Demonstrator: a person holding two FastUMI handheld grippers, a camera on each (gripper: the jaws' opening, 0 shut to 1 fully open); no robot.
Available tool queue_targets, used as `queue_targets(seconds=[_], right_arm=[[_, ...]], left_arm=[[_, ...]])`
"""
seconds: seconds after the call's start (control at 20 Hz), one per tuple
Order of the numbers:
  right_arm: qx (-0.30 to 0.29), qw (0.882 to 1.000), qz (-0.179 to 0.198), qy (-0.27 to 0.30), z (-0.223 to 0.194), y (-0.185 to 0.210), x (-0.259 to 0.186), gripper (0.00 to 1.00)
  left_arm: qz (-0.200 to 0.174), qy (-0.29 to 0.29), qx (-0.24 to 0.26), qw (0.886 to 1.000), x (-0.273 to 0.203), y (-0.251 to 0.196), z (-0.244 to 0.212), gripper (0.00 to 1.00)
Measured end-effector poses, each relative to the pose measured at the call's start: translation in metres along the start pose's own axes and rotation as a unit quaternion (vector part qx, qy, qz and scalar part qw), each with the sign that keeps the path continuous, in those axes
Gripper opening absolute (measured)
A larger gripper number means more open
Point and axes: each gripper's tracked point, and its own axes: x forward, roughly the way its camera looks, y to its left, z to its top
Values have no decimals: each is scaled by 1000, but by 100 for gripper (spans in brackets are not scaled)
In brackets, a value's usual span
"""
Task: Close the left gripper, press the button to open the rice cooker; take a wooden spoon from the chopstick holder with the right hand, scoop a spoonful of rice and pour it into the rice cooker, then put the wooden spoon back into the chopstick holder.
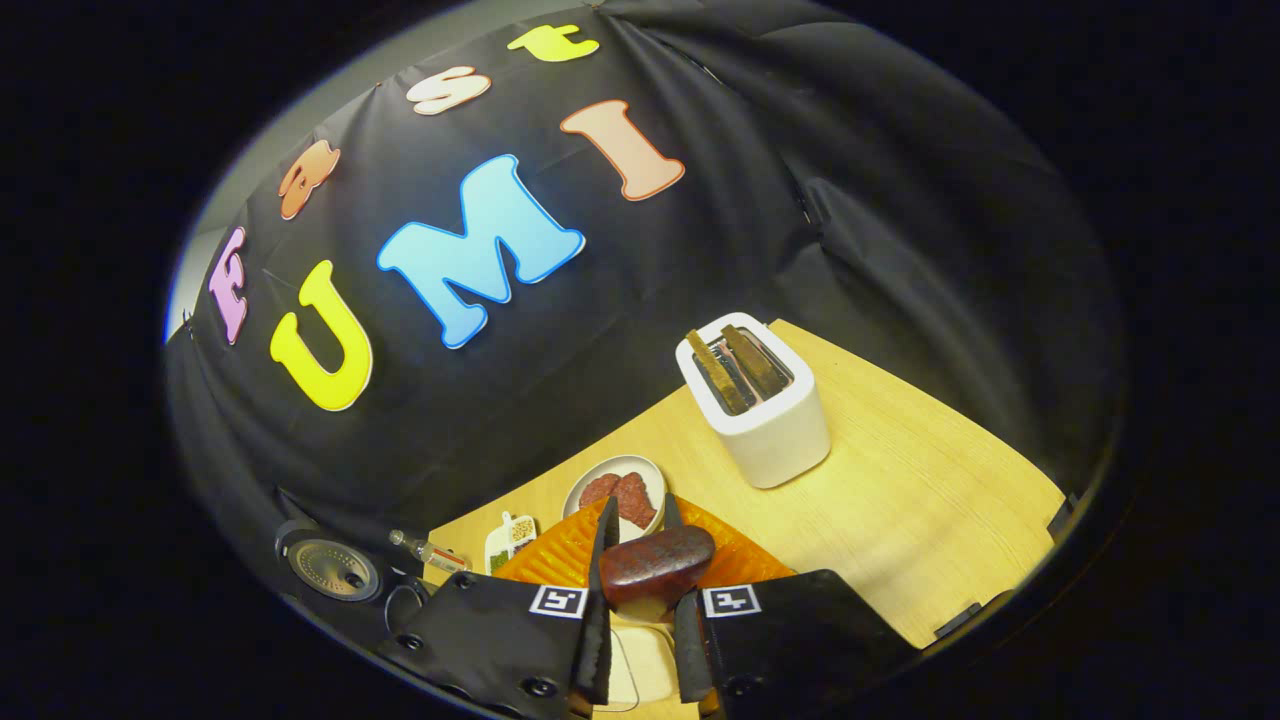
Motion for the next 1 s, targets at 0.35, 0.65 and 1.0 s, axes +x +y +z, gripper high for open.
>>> queue_targets(seconds=[0.35,0.65,1.0], right_arm=[[-20,999,35,15,-42,77,-8,28],[-71,994,54,65,-114,114,-1,28],[-193,978,24,76,-176,100,23,28]], left_arm=[[-17,4,31,999,3,50,-14,97],[-13,-3,11,1000,5,83,-11,96],[-13,-9,15,1000,8,114,-21,96]])
